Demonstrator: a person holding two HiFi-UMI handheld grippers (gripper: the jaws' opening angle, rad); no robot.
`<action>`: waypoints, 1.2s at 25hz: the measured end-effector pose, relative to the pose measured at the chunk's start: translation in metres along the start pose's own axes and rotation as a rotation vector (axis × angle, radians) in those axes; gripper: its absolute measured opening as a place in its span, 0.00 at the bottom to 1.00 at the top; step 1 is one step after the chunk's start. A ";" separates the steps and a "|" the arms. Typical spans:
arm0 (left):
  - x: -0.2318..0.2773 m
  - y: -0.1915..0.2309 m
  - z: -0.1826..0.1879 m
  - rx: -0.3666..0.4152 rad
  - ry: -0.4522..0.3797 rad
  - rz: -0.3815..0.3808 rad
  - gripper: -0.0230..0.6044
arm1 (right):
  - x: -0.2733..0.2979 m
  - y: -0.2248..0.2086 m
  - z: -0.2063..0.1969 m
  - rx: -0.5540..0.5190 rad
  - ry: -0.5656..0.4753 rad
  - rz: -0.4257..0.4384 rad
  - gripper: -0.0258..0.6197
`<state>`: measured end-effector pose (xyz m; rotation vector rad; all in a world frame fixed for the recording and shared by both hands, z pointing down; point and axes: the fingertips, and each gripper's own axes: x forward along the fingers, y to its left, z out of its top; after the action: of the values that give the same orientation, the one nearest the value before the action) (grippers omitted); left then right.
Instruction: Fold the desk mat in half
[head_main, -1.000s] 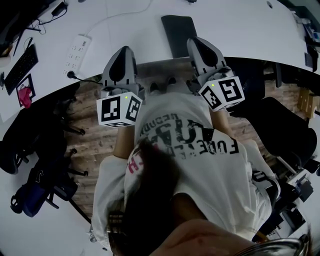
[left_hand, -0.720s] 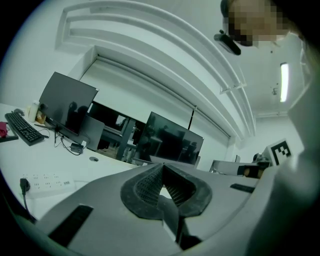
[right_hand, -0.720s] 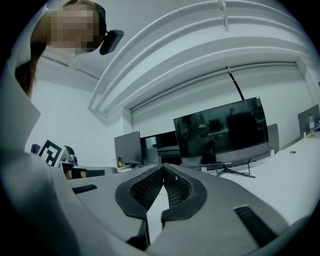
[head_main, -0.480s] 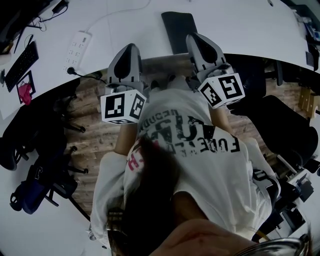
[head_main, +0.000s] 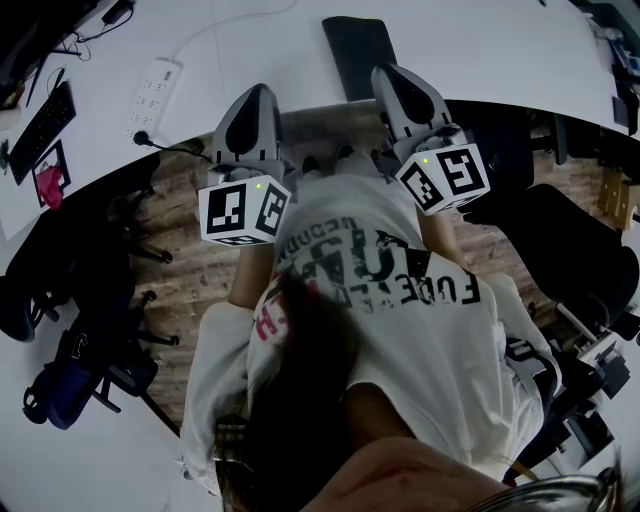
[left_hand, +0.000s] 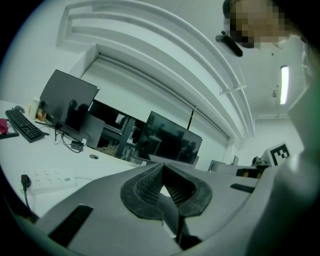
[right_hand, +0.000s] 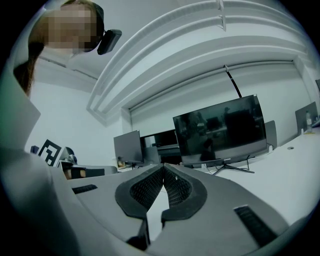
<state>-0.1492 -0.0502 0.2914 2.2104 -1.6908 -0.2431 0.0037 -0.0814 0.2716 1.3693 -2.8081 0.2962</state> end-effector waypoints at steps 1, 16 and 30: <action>0.000 0.000 0.000 -0.001 0.001 -0.002 0.04 | 0.000 0.000 -0.001 0.001 0.001 -0.001 0.04; 0.000 0.008 -0.003 -0.008 0.020 -0.006 0.04 | 0.004 0.004 -0.006 -0.002 0.015 -0.011 0.04; 0.008 -0.002 -0.005 -0.003 0.035 -0.046 0.04 | 0.003 0.001 -0.004 -0.008 0.013 -0.017 0.04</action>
<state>-0.1430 -0.0564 0.2962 2.2402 -1.6218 -0.2165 0.0004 -0.0822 0.2757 1.3839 -2.7824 0.2921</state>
